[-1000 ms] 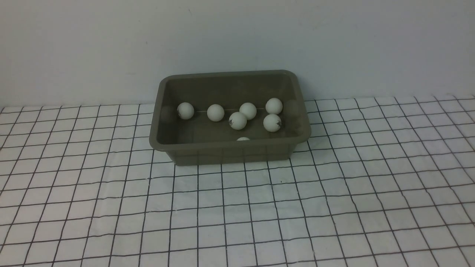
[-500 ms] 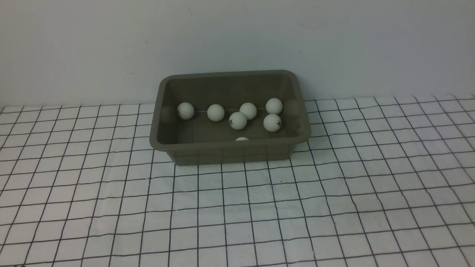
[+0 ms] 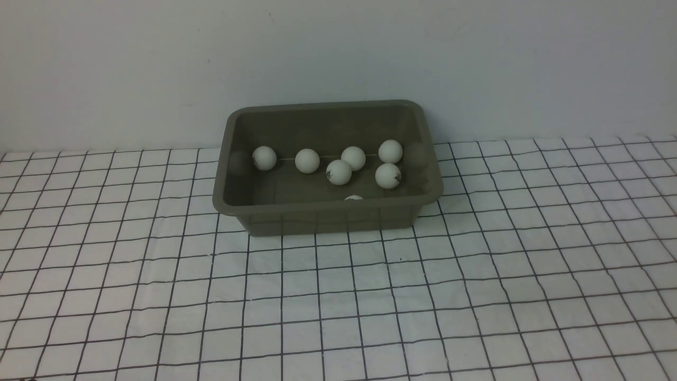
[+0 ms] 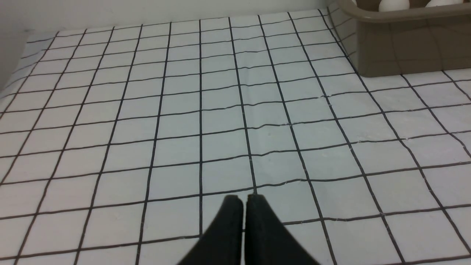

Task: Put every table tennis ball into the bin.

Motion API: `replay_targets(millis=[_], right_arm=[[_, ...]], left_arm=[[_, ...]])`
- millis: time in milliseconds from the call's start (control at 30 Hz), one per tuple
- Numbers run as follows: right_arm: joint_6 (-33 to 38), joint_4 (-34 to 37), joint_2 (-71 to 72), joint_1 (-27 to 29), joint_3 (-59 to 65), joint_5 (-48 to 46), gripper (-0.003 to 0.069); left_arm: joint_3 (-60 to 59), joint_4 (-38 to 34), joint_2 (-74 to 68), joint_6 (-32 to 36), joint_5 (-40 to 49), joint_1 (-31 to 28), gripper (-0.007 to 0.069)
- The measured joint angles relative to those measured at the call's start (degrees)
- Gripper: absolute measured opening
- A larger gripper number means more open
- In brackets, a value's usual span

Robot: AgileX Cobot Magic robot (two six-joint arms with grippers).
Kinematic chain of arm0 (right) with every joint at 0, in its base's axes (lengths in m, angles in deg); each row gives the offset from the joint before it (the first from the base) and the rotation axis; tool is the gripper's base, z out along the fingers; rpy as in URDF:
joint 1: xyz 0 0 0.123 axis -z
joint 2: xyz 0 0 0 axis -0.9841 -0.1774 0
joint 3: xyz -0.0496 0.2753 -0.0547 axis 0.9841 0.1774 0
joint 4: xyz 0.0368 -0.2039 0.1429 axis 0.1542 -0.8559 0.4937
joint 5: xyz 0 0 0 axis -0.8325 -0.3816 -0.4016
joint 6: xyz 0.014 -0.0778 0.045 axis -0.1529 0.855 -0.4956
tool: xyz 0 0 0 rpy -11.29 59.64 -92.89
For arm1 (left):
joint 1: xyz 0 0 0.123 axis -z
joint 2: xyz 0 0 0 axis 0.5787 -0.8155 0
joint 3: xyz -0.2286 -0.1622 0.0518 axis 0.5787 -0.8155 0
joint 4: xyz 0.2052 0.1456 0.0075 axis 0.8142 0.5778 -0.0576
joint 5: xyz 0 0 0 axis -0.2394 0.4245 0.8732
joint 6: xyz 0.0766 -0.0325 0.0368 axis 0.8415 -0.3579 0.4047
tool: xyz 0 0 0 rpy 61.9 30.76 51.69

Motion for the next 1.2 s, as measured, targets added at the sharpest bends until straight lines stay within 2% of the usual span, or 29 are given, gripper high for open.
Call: replay_targets(millis=[167,233,300,400,1033,1200], right_arm=[[0.14,-1.66,0.00,8.46,0.00,0.00,-0.0018],[0.14,-2.25,0.00,16.32,0.00,-0.07,-0.0018],[0.14,-2.24,0.00,21.37,0.00,-0.14,-0.0018],[0.14,-2.30,0.00,25.32,0.00,-1.15,-0.0018],[0.73,-2.45,0.25,26.23,0.00,-3.41,-0.0018],[2.98,0.26,0.25,26.23,0.00,-3.34,-0.0018]], left_arm=[[0.00,0.00,0.00,0.00,0.00,0.00,-0.0004],[0.00,0.00,0.00,0.00,0.00,0.00,-0.0004],[0.00,0.00,0.00,0.00,0.00,0.00,-0.0004],[0.00,0.00,0.00,0.00,0.00,0.00,-0.0004],[0.00,0.00,0.00,0.00,0.00,0.00,-0.0004],[0.00,0.00,0.00,0.00,-0.05,0.00,-0.0004]])
